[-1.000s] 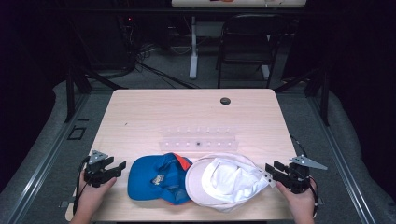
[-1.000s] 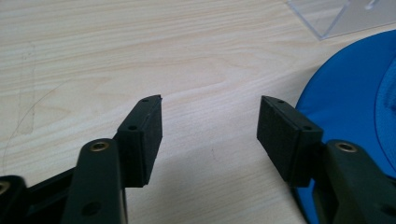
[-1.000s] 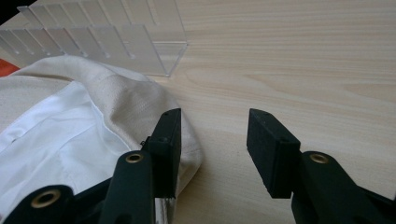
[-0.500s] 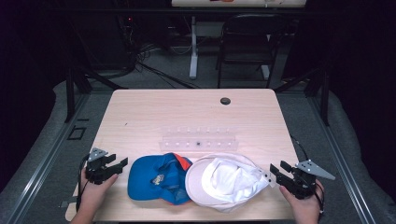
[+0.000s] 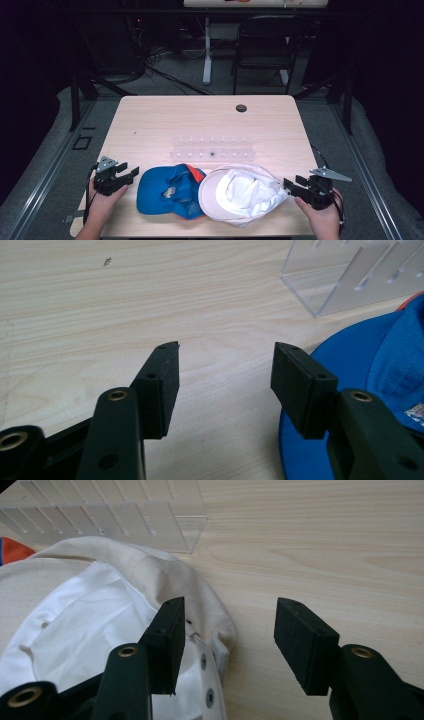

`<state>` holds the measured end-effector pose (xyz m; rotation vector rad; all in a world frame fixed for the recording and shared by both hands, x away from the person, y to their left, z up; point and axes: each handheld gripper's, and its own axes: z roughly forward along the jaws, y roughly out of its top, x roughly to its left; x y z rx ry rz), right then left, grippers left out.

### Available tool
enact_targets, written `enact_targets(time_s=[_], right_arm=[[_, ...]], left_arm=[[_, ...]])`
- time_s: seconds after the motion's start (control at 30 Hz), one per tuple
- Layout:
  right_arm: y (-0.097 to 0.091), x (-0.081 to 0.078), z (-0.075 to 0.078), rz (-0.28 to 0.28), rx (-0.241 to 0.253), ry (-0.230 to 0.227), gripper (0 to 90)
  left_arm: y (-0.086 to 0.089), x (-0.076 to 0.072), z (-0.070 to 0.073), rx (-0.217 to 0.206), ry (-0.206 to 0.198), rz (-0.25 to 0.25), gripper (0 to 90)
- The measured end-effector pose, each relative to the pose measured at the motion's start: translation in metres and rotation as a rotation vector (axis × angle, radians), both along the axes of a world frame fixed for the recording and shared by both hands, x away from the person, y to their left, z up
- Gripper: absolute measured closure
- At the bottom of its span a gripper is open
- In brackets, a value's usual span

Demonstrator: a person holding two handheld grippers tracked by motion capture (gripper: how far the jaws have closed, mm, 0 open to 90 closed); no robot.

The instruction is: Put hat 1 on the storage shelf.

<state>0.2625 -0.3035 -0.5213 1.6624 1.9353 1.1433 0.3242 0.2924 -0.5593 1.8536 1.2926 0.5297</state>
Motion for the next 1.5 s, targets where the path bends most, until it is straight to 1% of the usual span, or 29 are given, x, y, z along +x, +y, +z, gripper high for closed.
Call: enact_targets(time_s=[0.03,0.07,0.1,0.13,0.17,0.2,0.27,0.3,0.33,0.37,0.4,0.43,0.47,0.57,0.6,0.77,0.8,0.9,1.03,1.17,1.2,1.23,1.27,1.3,1.33,1.37,1.43,1.47,1.5], right_arm=[[0.0,0.0,0.0,0.0,0.0,0.0,46.5],[0.004,0.004,0.005,0.017,0.001,0.03,46.5],[0.004,0.004,0.005,0.017,0.001,0.03,46.5],[0.008,0.009,0.009,0.043,-0.023,0.077,45.5],[0.008,0.009,0.009,0.043,-0.023,0.077,45.5],[0.009,0.012,0.01,0.059,-0.029,0.092,45.2],[0.014,0.018,0.017,0.087,-0.042,0.164,43.7],[0.014,0.018,0.017,0.087,-0.042,0.164,43.7],[0.014,0.021,0.02,0.09,-0.053,0.196,43.2],[0.014,0.021,0.02,0.09,-0.053,0.196,43.2],[0.014,0.023,0.022,0.086,-0.056,0.224,44.7],[0.014,0.023,0.022,0.086,-0.056,0.224,44.7],[0.013,0.024,0.023,0.084,-0.058,0.253,46.0],[0.012,0.024,0.023,0.085,-0.068,0.27,47.7],[0.011,0.024,0.023,0.092,-0.067,0.292,48.8],[0.009,0.023,0.019,0.101,-0.056,0.319,50.0],[0.008,0.023,0.014,0.099,-0.041,0.337,50.0],[0.008,0.024,0.009,0.098,-0.03,0.354,49.9],[0.008,0.025,0.001,0.095,-0.02,0.364,49.7],[0.01,0.028,-0.006,0.081,-0.013,0.368,52.3],[0.012,0.03,-0.009,0.067,-0.01,0.379,55.9],[0.012,0.03,-0.009,0.067,-0.01,0.379,55.9],[0.013,0.031,-0.01,0.053,0.001,0.392,60.6],[0.013,0.031,-0.01,0.053,0.001,0.392,60.6],[0.014,0.033,-0.01,0.049,0.007,0.401,66.0],[0.015,0.033,-0.009,0.04,0.006,0.418,68.4],[0.016,0.033,-0.008,0.046,0.0,0.424,70.8],[0.02,0.034,-0.005,0.046,-0.035,0.425,73.4],[0.021,0.034,-0.004,0.05,-0.047,0.427,74.0]], left_arm=[[0.0,0.0,0.0,0.0,0.0,0.0,45.3],[0.0,0.0,0.0,-0.005,0.001,-0.003,45.2],[0.0,0.0,0.0,-0.005,0.001,-0.003,45.2],[-0.001,0.0,0.0,-0.002,0.005,-0.011,45.0],[-0.001,0.0,0.0,-0.002,0.005,-0.011,44.9],[-0.002,-0.001,0.0,0.008,0.015,-0.014,44.9],[-0.003,-0.001,-0.001,0.013,0.016,-0.019,44.6],[-0.003,-0.001,-0.001,0.018,0.017,-0.019,44.6],[-0.004,-0.001,-0.001,0.022,0.02,-0.019,44.7],[-0.004,-0.001,-0.001,0.022,0.021,-0.021,44.7],[-0.004,-0.001,-0.002,0.027,0.023,-0.02,44.6],[-0.004,-0.001,-0.002,0.03,0.025,-0.021,44.6],[-0.004,0.0,-0.002,0.028,0.025,-0.019,44.7],[-0.004,0.0,-0.002,0.033,0.029,-0.021,44.7],[-0.004,0.0,-0.002,0.034,0.03,-0.022,44.7],[-0.005,0.0,-0.003,0.036,0.032,-0.024,44.7],[-0.005,0.0,-0.003,0.041,0.037,-0.028,44.7],[-0.005,0.0,-0.003,0.046,0.041,-0.031,44.7],[-0.005,0.0,-0.003,0.046,0.043,-0.027,44.7],[-0.005,0.001,-0.004,0.045,0.041,-0.026,44.6],[-0.005,0.001,-0.004,0.046,0.045,-0.028,44.7],[-0.005,0.001,-0.004,0.046,0.045,-0.028,44.7],[-0.005,0.001,-0.004,0.046,0.045,-0.027,44.6],[-0.005,0.001,-0.004,0.046,0.045,-0.027,44.6],[-0.005,0.0,-0.004,0.047,0.044,-0.026,44.7],[-0.005,0.0,-0.004,0.047,0.044,-0.026,44.7],[-0.004,0.001,-0.004,0.046,0.043,-0.025,44.7],[-0.004,0.001,-0.004,0.047,0.043,-0.025,44.6],[-0.004,0.001,-0.004,0.047,0.043,-0.025,44.7]])
